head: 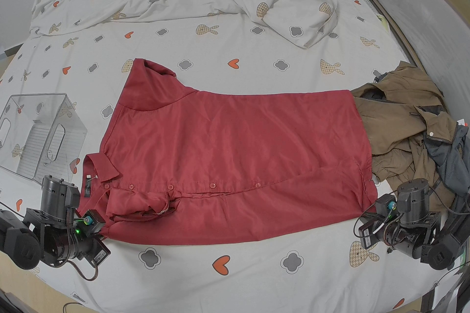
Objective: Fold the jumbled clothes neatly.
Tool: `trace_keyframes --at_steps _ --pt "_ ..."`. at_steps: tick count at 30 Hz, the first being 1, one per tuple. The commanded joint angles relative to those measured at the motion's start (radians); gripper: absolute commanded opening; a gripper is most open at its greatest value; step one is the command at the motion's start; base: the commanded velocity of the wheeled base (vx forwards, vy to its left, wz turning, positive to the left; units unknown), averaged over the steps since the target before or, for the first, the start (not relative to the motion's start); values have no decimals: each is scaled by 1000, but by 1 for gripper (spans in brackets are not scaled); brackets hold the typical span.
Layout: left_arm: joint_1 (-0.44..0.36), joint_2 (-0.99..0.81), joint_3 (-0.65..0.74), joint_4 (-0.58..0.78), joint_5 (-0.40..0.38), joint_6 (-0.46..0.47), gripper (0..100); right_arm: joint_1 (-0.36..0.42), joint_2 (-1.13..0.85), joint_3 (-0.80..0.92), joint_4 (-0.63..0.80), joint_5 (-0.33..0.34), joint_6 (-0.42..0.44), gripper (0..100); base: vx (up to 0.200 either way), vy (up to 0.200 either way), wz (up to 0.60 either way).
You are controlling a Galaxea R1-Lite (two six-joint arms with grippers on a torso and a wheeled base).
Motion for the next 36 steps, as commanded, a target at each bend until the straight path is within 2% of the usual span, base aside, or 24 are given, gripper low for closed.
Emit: trace_keyframes --at_steps 1,12,16,21,35,36 --pt "1 -7 4 0 -1 0 0 5 -56 45 -1 0 1 0 0 0 0" --pt "-21 -61 90 2 1 3 0 45 -101 178 -1 3 3 0 0 0 0" --pt "-35 -113 139 4 1 3 0 124 -119 223 1 0 4 0 0 0 0" --pt "-42 -147 173 8 1 2 0 170 -121 223 13 -2 4 0 0 0 0" --pt "-59 -121 172 7 19 0 0 154 -108 223 4 -3 3 0 0 0 0" --pt "-59 -119 170 7 19 0 0 149 -108 223 7 -3 0 100 0 0 0"
